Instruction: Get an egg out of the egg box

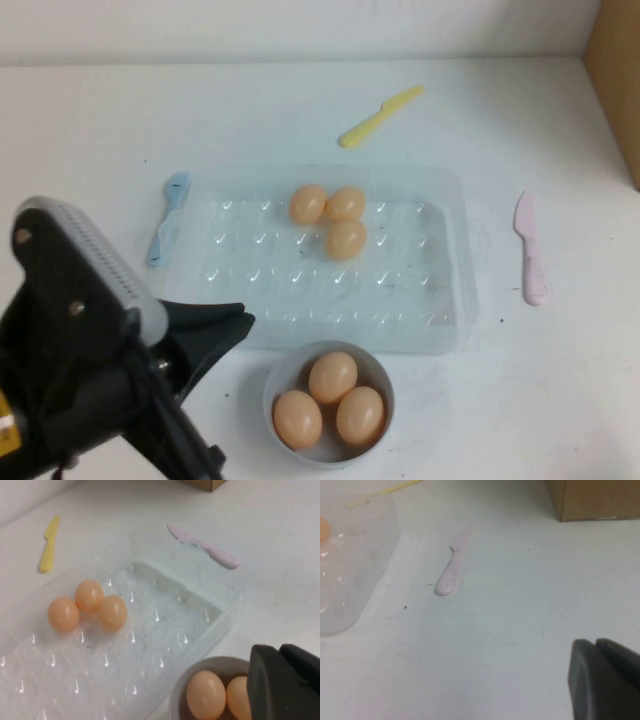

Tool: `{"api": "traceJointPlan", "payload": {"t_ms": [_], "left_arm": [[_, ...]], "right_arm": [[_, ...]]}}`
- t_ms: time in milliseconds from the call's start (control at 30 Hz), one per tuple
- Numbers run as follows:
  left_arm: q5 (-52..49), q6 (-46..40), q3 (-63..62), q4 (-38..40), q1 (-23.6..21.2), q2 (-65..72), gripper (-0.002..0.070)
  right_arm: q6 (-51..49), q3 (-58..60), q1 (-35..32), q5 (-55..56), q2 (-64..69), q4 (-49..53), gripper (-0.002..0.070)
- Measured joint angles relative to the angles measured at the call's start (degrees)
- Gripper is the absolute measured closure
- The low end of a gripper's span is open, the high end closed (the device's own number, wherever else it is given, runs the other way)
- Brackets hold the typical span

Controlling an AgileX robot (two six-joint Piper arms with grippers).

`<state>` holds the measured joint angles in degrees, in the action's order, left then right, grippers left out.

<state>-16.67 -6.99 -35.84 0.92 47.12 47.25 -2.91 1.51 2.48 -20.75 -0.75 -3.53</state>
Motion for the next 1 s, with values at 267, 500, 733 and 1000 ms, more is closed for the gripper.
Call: {"api": "traceJointPlan", "payload": {"t_ms": [267,500,733,1000], "left_arm": [[-1.5,0.0,0.0,0.0,0.0,-4.7,0.0675],[-2.3,0.0,0.0,-6.7,0.0,-4.6,0.0675],[0.6,3.4,4.8,-11.3,-0.1,-5.9,0.0676],[16.3,5.7,21.0,-11.6,-12.1,-17.4,0.0676]], "right_arm": [[0.0,0.0,0.0,0.0,0.0,0.0,0.0694],[0.0,0.0,0.0,0.0,0.0,0.0,0.0694],[0.0,0.0,0.0,0.0,0.0,0.0,0.0694],[0.0,0.0,0.0,0.0,0.0,0.0,0.0694]]}}
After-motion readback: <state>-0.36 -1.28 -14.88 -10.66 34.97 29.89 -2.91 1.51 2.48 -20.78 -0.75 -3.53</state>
